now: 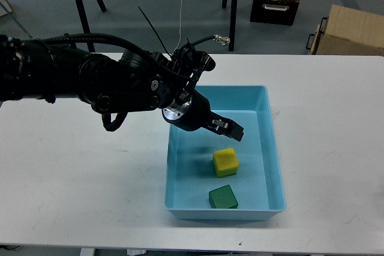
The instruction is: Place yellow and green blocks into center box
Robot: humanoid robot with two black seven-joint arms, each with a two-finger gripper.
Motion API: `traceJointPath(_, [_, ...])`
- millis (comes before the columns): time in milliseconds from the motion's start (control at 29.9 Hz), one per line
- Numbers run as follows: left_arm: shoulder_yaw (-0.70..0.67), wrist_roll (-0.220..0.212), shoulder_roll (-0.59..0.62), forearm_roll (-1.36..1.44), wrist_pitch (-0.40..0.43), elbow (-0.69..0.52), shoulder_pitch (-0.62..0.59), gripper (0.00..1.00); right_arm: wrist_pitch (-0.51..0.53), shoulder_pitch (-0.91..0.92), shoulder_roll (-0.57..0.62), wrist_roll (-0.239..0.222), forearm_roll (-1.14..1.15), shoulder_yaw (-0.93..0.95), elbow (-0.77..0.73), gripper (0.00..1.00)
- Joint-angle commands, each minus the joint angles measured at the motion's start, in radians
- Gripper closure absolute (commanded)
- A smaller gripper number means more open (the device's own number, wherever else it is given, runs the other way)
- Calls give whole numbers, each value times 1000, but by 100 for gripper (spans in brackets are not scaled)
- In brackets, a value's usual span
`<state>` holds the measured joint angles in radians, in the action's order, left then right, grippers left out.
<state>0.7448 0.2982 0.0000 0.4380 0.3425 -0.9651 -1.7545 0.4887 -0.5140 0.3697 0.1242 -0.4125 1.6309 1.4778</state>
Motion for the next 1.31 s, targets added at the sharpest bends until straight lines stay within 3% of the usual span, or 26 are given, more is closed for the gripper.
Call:
traceJointPath(0, [-160,29,0,-7,-2,110,44,15,0,2,2,0,0,1,4,3])
traceJointPath(134, [-410,-23,0,-5,1,132,115,9,0,0,2,0,0,-2,6,3])
traceJointPath(234, [-588,-57,67,-7,4,129,168,3,0,2,0,0,0,-2,6,3])
traceJointPath(335, [-813,-59,126,-8,44,126,265,1,0,18,8,0,0,-2,6,3])
traceJointPath(435, [-1026,-60,155,-8,146,129,355,1,0,34,11,0,0,3,3,2])
traceJointPath(602, [-1266,-62,170,-19,146,146,478,0,0,57,11,2,0,4,-1,1])
traceJointPath(803, [-1694,-65,150,-117,146,215,618,0,0,61,3,9,0,20,-1,1])
traceJointPath(1004, [-1906,-65,149,-139,146,177,803,0,0,58,-2,9,0,27,1,1])
traceJointPath(1272, [-2144,-68,74,-139,146,-33,1108,0,0,34,-2,9,-2,76,58,1])
